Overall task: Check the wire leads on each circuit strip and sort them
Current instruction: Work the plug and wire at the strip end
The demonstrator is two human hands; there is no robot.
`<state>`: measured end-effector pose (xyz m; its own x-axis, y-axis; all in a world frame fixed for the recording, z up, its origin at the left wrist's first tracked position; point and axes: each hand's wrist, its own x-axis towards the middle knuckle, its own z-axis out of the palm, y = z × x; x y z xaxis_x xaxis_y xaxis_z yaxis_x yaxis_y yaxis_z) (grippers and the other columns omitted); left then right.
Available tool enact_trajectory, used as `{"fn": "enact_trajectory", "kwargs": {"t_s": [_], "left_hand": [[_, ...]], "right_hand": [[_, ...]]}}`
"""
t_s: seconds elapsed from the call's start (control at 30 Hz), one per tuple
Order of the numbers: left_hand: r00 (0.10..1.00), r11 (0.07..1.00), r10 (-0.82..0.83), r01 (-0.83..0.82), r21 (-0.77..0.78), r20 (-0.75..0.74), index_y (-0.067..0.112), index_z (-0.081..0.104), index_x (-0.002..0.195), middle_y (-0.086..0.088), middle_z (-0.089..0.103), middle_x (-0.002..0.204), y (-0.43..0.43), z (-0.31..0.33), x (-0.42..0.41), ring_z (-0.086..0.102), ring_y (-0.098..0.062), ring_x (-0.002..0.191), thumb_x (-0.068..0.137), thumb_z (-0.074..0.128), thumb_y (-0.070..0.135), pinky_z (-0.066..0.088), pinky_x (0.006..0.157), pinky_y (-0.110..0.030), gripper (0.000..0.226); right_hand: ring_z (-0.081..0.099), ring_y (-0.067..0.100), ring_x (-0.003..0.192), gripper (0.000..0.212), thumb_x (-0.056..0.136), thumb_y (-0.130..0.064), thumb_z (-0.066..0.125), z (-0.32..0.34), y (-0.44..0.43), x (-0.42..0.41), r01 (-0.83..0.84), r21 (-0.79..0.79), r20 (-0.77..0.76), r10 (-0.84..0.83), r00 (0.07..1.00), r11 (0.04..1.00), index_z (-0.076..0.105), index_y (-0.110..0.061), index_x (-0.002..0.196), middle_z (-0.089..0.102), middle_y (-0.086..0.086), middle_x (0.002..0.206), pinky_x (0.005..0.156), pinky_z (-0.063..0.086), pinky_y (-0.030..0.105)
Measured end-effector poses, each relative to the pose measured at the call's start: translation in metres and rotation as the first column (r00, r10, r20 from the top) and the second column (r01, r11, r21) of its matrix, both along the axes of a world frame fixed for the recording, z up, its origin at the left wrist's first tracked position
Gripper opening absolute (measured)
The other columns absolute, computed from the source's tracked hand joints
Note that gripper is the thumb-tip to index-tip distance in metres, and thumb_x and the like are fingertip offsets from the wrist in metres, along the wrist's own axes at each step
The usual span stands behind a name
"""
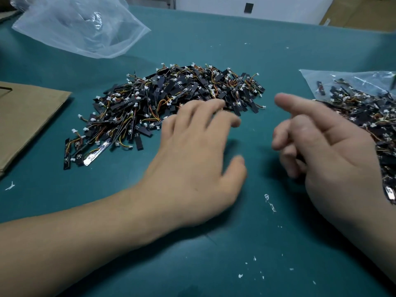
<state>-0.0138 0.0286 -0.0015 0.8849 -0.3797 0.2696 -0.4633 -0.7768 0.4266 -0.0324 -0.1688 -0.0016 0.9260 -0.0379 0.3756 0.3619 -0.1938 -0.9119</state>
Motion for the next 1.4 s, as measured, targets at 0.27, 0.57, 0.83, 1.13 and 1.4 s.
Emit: {"fn": "enact_trajectory", "kwargs": {"t_s": [0.27,0.57,0.83,1.13,1.4], "left_hand": [[0.993,0.934,0.083,-0.047,0.355,-0.089,0.031,0.025,0.151,-0.011,0.012,0.170,-0.002,-0.001,-0.001,0.009,-0.035,0.157,0.088,0.019,0.071,0.005,0.125,-0.059,0.074],[0.993,0.985,-0.102,0.093,0.144,0.056,0.030,0.058,0.120,0.009,0.055,0.115,0.001,0.004,0.000,0.049,-0.023,0.113,0.092,0.047,0.044,0.037,0.098,-0.044,0.033],[0.930,0.910,-0.358,0.368,-0.191,0.089,0.018,0.069,0.106,0.009,0.064,0.088,0.000,-0.002,0.003,0.057,-0.010,0.082,0.086,0.073,0.002,0.050,0.075,-0.032,0.026],[0.970,0.793,-0.243,0.209,-0.572,0.017,0.023,0.060,0.120,0.008,0.067,0.089,0.000,-0.002,0.010,0.069,-0.019,0.082,0.082,0.064,-0.011,0.056,0.076,-0.035,0.051],[0.960,0.631,-0.264,0.102,-0.769,-0.090,0.026,0.067,0.106,0.003,0.069,0.093,0.001,0.000,0.018,0.067,-0.012,0.072,0.084,0.068,-0.008,0.052,0.065,-0.024,0.040]], "right_hand": [[0.055,0.012,0.049,0.022,0.096,-0.036,0.056,0.003,0.002,-0.006,-0.140,-0.205,-0.070,0.128,0.989,0.969,0.075,-0.028,0.106,0.069,0.002,0.073,0.051,0.047,0.022],[0.054,0.013,0.048,0.016,0.096,-0.032,0.059,0.003,0.002,-0.006,-0.129,-0.236,-0.042,0.122,0.992,0.963,0.074,-0.030,0.100,0.067,-0.001,0.068,0.050,0.045,0.023],[0.047,0.010,0.046,0.023,0.095,-0.016,0.059,0.000,-0.001,0.000,-0.034,-0.059,-0.065,0.030,0.997,0.998,0.067,-0.023,0.114,0.065,0.007,0.063,0.047,0.043,0.022],[0.066,0.017,0.078,0.018,0.095,-0.033,0.058,0.002,0.002,0.000,-0.017,-0.363,-0.104,-0.022,0.994,0.932,0.074,-0.032,0.104,0.075,-0.008,0.094,0.077,0.055,0.036],[0.059,0.014,0.063,0.019,0.097,-0.038,0.058,0.002,0.004,-0.002,-0.052,-0.483,-0.097,0.006,0.995,0.874,0.068,-0.028,0.085,0.069,-0.005,0.074,0.063,0.048,0.033]]}}
